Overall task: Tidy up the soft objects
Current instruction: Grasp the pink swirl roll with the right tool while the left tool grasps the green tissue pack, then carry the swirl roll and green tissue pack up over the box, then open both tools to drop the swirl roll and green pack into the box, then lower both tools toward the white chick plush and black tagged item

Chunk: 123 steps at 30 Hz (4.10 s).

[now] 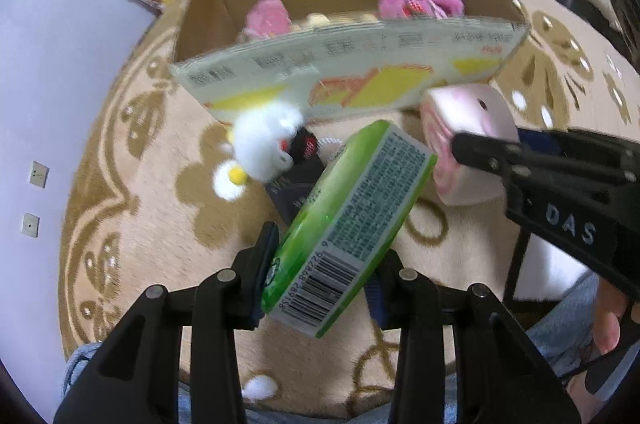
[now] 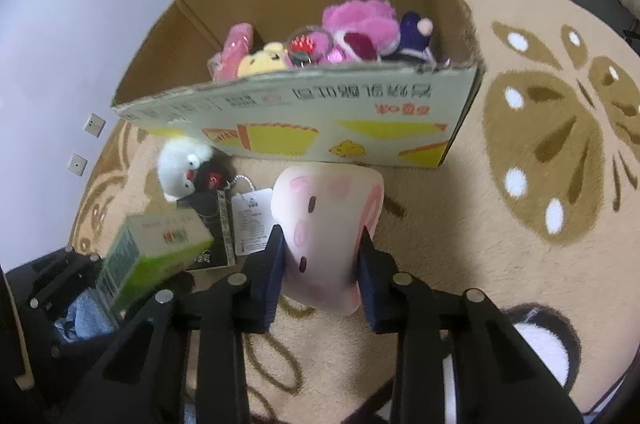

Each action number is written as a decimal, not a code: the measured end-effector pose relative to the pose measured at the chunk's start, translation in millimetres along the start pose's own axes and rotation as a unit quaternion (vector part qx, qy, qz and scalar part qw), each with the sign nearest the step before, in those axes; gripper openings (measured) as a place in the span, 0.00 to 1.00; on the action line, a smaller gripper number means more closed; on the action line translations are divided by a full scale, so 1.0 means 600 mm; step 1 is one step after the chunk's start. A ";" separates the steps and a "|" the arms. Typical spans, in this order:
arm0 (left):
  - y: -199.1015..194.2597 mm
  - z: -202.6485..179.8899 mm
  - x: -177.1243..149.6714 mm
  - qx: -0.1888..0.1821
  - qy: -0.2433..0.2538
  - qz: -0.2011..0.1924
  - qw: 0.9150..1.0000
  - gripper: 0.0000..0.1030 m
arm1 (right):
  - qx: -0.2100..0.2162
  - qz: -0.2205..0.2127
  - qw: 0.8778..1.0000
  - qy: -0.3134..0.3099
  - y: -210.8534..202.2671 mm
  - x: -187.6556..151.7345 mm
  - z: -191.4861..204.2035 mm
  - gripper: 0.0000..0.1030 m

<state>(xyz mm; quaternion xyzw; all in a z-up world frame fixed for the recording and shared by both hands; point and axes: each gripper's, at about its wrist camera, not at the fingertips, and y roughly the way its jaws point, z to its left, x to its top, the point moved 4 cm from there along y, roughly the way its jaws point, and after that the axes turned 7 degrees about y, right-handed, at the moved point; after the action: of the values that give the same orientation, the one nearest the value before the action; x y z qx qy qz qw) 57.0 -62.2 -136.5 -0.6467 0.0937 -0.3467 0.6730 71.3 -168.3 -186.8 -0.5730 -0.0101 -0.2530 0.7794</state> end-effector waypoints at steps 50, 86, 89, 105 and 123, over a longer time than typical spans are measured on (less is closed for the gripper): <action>-0.079 0.168 0.118 0.073 -0.141 -0.219 0.963 0.36 | 0.093 -0.208 0.973 -0.030 -0.174 0.077 0.046 0.26; 0.009 0.150 0.165 0.051 -0.110 -0.186 0.975 0.40 | 0.069 -0.198 0.978 -0.011 -0.103 0.126 0.031 0.38; 0.003 0.152 0.164 0.056 -0.110 -0.194 0.973 0.56 | 0.072 -0.203 0.977 -0.007 -0.107 0.126 0.029 0.40; -0.029 0.186 0.148 0.091 -0.136 -0.195 0.967 0.98 | 0.069 -0.230 0.971 -0.017 -0.130 0.123 0.034 0.75; -0.049 0.186 0.102 0.097 -0.132 -0.152 0.975 0.99 | 0.046 -0.179 0.983 -0.008 -0.114 0.070 0.027 1.00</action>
<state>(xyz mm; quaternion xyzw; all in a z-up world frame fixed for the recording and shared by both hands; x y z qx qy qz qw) 156.5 -5.9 -73.2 -0.6248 -0.1296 -0.3635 0.6788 84.5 -184.5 -107.5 -0.5277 -0.1307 -0.3833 0.7466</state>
